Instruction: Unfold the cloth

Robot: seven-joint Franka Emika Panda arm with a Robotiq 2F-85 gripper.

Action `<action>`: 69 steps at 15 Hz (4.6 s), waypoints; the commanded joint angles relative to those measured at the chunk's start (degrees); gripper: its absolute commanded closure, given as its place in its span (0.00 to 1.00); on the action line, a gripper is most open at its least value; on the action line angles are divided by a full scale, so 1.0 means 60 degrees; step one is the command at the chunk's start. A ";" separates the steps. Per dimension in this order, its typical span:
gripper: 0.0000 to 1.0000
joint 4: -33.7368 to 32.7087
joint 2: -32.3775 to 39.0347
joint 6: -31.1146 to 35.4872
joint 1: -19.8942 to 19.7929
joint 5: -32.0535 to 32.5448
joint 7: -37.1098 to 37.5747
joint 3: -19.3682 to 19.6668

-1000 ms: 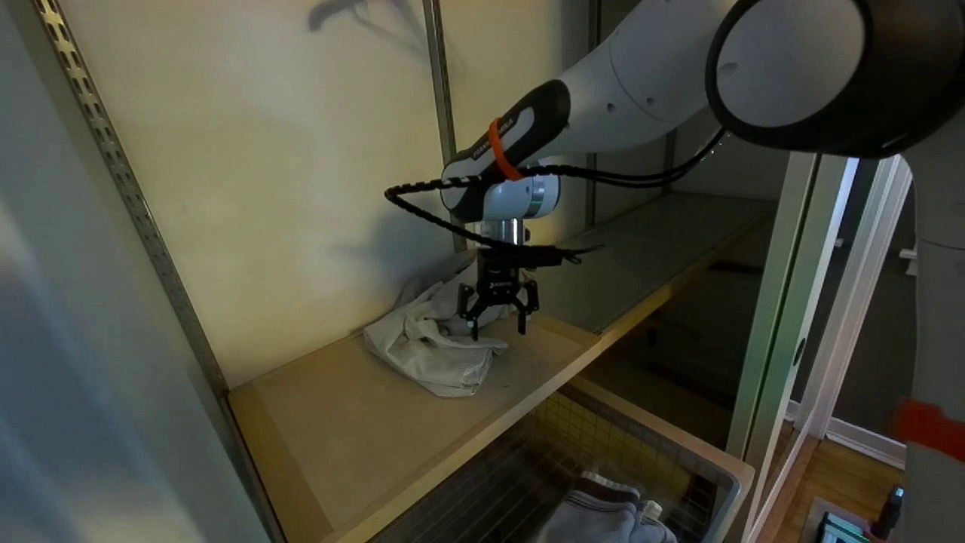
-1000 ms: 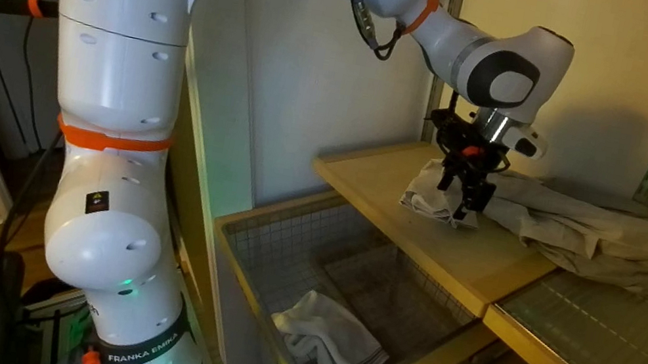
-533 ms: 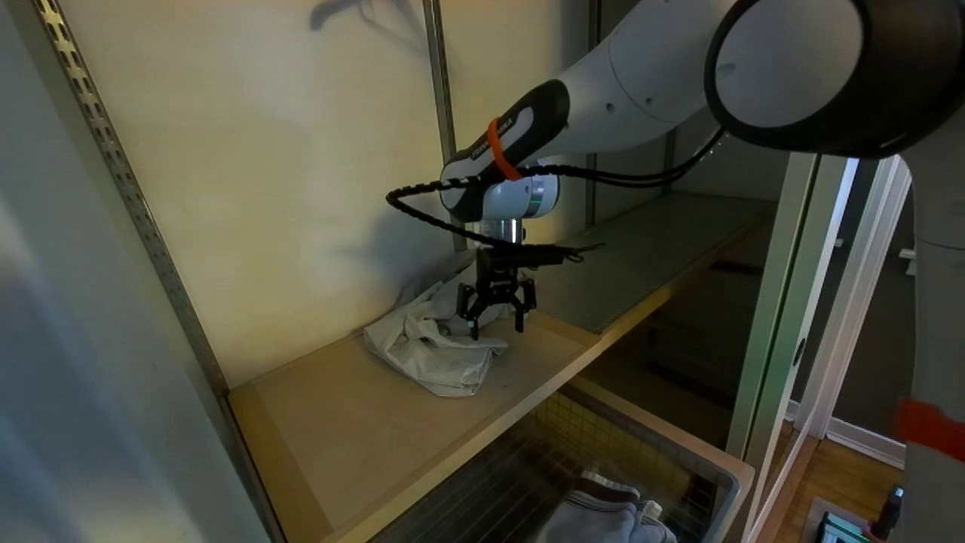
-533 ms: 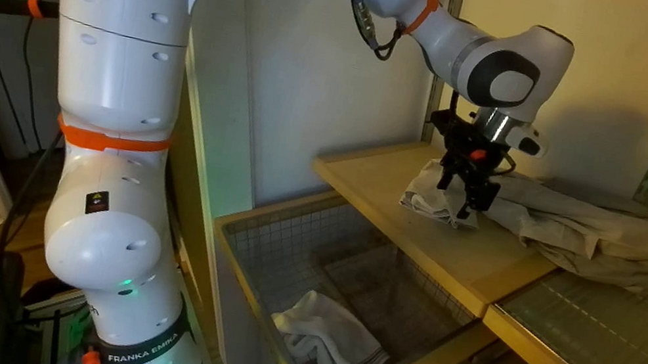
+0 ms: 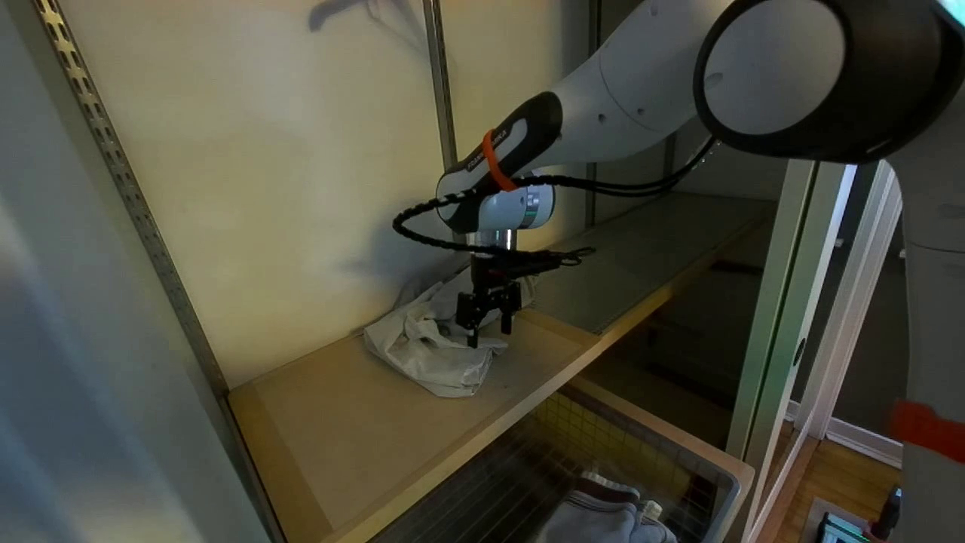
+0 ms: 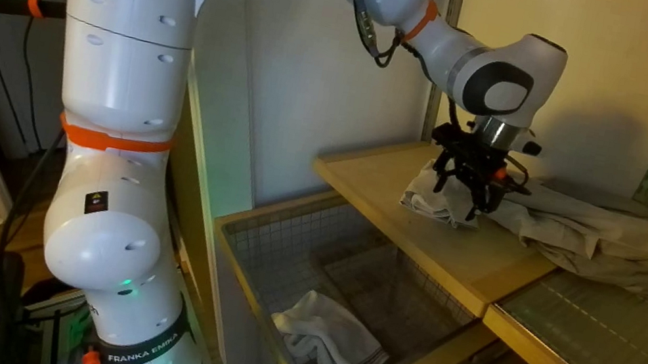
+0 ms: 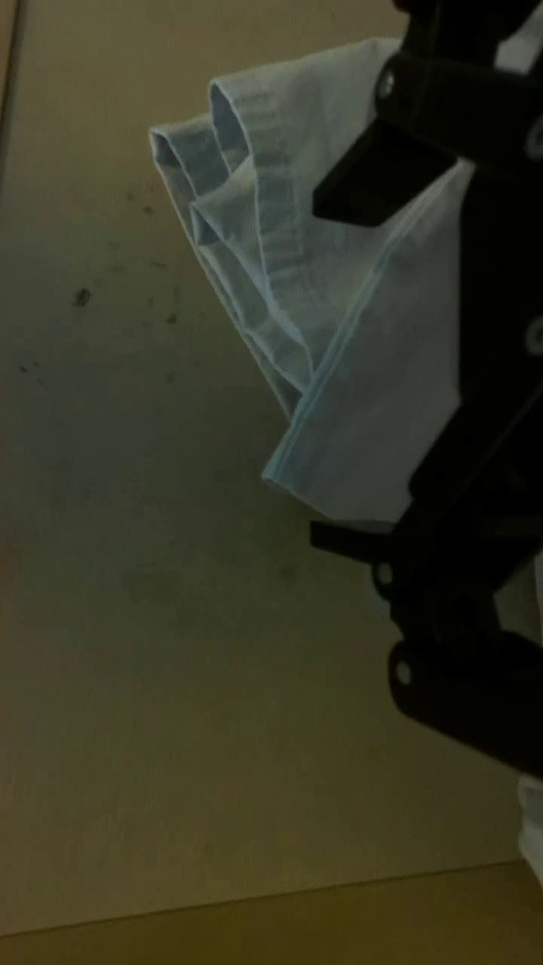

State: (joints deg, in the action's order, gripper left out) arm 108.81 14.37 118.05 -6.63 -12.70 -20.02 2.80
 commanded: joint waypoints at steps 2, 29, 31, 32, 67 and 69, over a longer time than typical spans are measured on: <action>0.00 0.0316 0.0066 0.0322 -0.0106 -0.0024 -0.1662 -0.0323; 0.74 0.1323 -0.1210 0.1900 0.0173 0.0777 -0.2005 -0.0431; 0.78 0.1368 -0.1236 0.1872 0.0179 0.0874 -0.1961 -0.0426; 0.85 0.1365 -0.1212 0.1828 0.0177 0.0901 -0.1942 -0.0422; 1.00 -0.2321 -0.0988 0.8718 0.2744 -1.2826 -1.2565 -0.2183; 1.00 -0.2666 -0.0697 0.8446 0.2610 -1.4229 -1.3965 -0.1986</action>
State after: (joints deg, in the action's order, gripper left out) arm 98.05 6.24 170.79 10.86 -87.26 -92.59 -9.39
